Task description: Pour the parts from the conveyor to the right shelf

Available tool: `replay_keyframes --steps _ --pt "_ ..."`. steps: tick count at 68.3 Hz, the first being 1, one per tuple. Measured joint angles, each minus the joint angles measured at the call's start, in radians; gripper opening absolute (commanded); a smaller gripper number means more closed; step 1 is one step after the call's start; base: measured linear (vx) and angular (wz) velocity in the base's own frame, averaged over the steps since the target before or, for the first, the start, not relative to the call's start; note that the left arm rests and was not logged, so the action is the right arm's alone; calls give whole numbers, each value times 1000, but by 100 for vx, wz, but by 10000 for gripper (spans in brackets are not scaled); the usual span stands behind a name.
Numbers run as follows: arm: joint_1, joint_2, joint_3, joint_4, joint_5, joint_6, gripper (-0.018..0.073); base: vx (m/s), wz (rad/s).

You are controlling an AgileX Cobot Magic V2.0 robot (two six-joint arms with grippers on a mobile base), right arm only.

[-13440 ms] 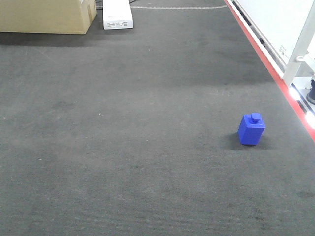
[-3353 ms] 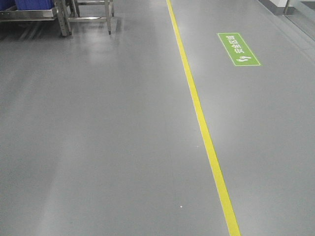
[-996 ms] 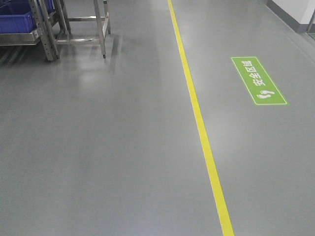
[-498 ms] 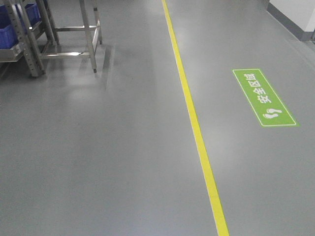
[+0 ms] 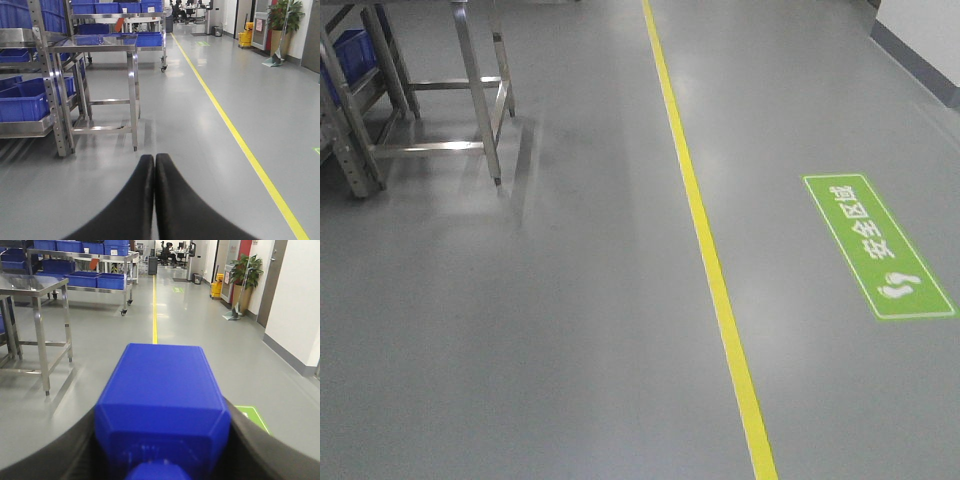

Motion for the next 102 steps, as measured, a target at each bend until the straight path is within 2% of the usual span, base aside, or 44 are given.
replay_keyframes --steps 102 --pt "0 0 0 0 0 0 -6 65 -7"
